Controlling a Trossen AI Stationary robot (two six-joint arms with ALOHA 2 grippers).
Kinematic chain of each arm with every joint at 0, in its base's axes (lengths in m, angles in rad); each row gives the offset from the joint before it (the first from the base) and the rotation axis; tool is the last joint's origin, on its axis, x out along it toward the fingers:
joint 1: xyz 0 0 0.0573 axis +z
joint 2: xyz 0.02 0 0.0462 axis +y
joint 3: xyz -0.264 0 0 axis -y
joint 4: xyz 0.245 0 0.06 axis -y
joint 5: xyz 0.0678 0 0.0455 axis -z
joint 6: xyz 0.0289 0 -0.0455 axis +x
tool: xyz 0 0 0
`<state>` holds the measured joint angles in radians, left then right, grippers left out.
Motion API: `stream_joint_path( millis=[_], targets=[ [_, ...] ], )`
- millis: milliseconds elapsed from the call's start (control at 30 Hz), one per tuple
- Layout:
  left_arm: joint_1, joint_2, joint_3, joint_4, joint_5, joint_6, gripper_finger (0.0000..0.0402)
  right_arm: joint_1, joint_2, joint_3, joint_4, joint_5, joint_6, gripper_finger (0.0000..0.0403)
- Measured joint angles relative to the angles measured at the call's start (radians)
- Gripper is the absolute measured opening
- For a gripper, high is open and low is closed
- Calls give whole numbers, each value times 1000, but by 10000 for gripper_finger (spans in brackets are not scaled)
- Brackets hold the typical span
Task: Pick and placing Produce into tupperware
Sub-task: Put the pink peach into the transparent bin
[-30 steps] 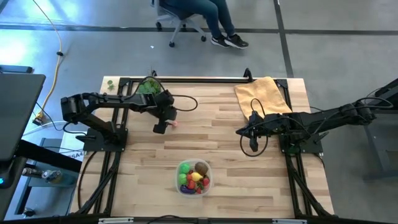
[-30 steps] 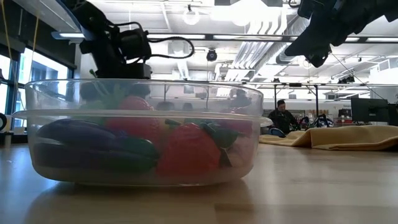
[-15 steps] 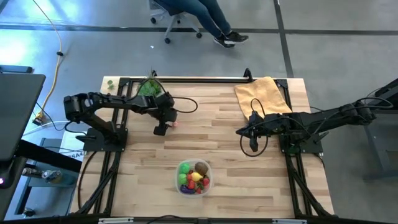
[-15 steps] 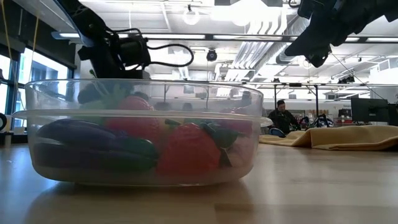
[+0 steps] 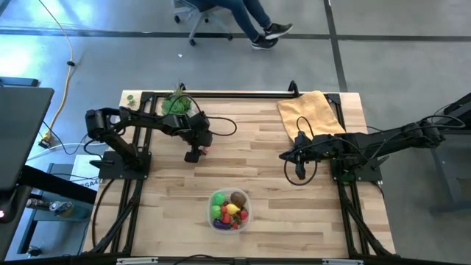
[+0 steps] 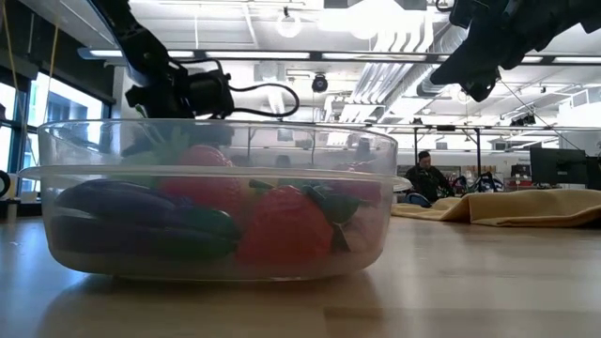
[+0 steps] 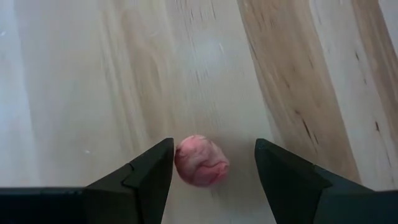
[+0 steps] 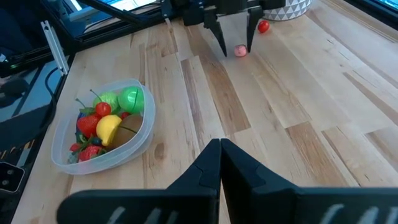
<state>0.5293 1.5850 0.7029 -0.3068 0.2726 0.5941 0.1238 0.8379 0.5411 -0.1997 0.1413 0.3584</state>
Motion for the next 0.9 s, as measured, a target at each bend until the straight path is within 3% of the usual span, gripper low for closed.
stream_joint_path(
  millis=[333,700,900],
  targets=[
    [-8,2,0,6,-10,0,210,0,0,0,0,1,0,0],
    [-6,2,0,13,-12,-23,114,0,0,0,0,2,0,0],
    [-6,2,0,14,-15,-26,86,0,0,0,0,4,0,0]
  ],
)
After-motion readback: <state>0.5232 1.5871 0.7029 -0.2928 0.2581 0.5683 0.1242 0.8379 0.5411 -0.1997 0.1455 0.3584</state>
